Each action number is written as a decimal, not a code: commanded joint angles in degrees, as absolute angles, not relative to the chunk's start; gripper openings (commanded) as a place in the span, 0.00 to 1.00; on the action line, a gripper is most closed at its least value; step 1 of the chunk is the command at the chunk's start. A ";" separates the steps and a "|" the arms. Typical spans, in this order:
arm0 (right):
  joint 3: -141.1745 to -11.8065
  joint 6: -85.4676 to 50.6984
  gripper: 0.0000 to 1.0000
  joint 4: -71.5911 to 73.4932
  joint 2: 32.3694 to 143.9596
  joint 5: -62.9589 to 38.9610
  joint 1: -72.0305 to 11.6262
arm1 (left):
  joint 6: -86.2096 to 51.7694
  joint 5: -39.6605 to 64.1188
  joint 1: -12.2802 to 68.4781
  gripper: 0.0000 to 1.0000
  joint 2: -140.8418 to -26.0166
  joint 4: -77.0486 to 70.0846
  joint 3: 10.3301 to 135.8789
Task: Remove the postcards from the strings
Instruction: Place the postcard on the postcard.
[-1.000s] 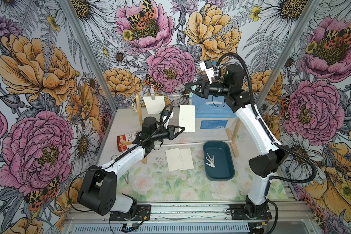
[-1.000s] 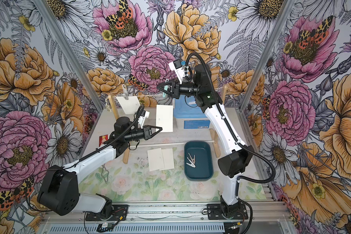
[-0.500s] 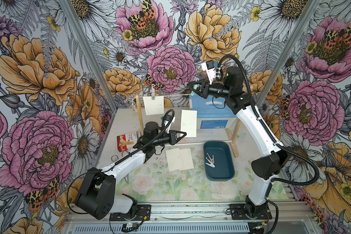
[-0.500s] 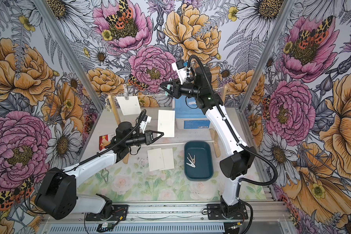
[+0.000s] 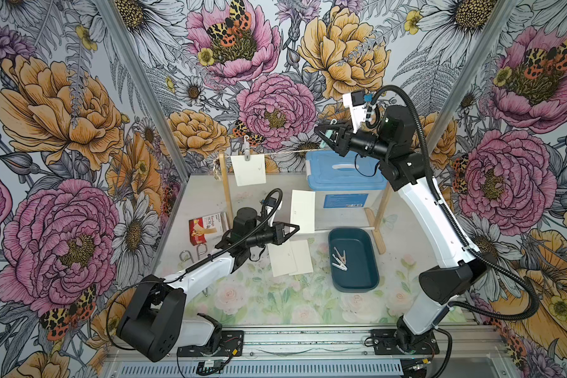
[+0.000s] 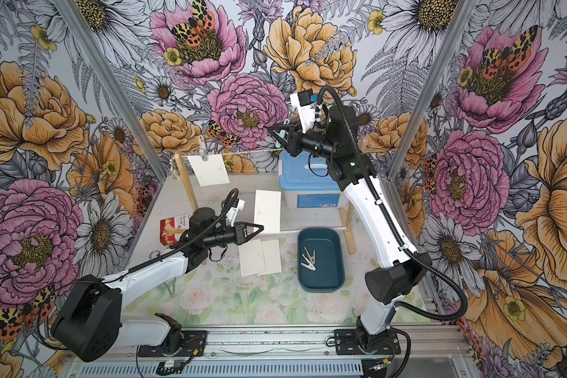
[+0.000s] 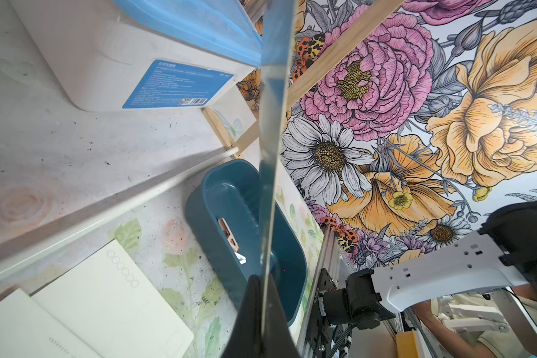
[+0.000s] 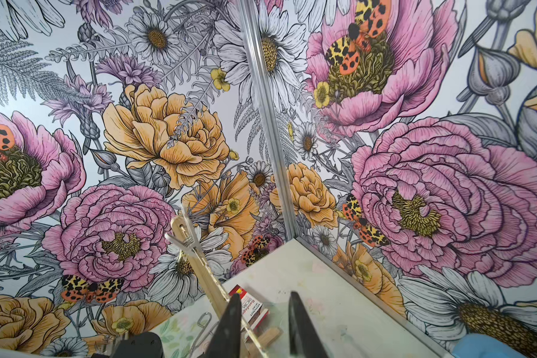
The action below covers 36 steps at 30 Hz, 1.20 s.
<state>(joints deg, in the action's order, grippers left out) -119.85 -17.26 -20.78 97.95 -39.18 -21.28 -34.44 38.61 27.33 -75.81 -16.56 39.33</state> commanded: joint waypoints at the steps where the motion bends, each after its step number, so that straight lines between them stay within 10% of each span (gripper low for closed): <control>1: -118.32 -16.11 0.02 -19.76 94.64 -36.47 -20.88 | -35.66 36.62 27.89 0.00 -74.45 -17.76 37.26; 21: -84.38 -15.39 0.03 -15.12 70.21 -29.53 -20.72 | -41.44 30.48 34.31 0.00 -82.52 -22.86 25.83; 27: -76.45 -15.81 0.03 -15.21 65.02 -28.37 -20.76 | -43.23 26.72 34.84 0.34 -81.76 -22.56 23.21; 36: -63.69 -17.46 0.03 -15.25 58.67 -26.53 -20.53 | -39.68 19.26 33.17 0.45 -69.87 -6.56 22.72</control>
<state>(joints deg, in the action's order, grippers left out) -66.30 -16.23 -15.86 60.45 -28.21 -20.91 -41.69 24.43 34.06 -73.84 -13.23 22.81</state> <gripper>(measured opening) 0.240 0.444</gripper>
